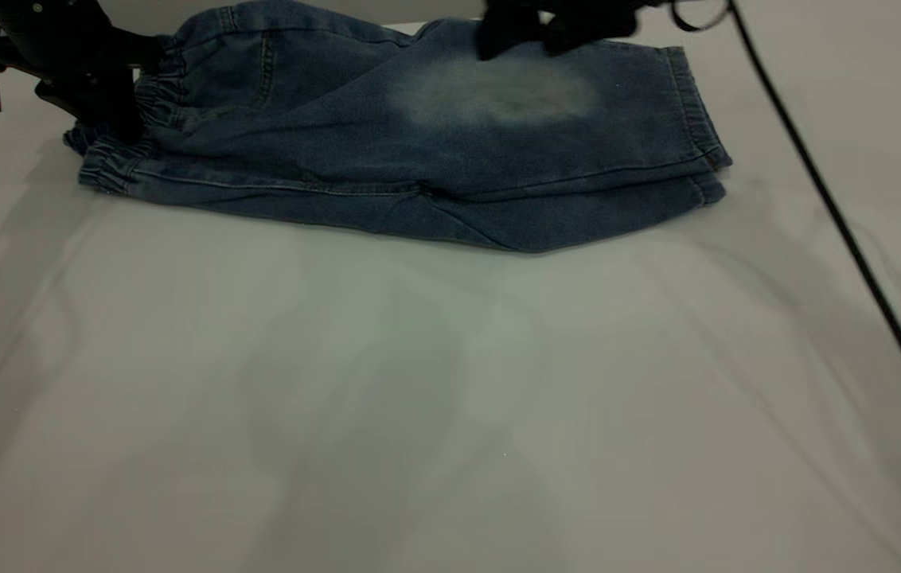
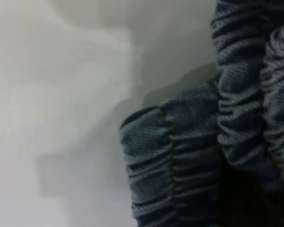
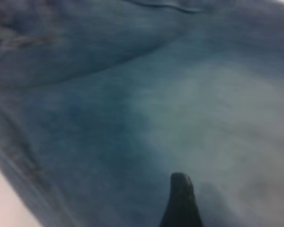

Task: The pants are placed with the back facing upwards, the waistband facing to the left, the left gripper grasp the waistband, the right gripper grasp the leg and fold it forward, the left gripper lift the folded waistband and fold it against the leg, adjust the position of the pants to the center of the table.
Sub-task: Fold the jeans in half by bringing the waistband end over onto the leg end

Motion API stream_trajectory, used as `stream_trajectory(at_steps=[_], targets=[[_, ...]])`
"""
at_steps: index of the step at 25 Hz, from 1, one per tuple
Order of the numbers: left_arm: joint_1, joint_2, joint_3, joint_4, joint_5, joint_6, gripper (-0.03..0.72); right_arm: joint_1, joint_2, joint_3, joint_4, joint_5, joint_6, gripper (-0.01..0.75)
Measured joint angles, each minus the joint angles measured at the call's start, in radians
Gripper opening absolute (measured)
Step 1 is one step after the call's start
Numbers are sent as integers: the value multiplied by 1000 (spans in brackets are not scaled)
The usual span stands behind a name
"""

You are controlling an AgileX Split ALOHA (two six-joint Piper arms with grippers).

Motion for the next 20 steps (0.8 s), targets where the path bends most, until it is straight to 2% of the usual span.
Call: stream_trajectory(at_steps=[5,14,16,20], targets=[[2,0,0,-8,0,1,125,14,41,-121,-196,98,153,455],[2,0,0,-15,-2,1,125,72,178,-384,-819,450,712,428],[2,0,0,-16,-2,2,125,91,192,-439,-934,488,793,428],[2,0,0,-19,-2,3,125,125,224,-526,-1081,475,868,426]])
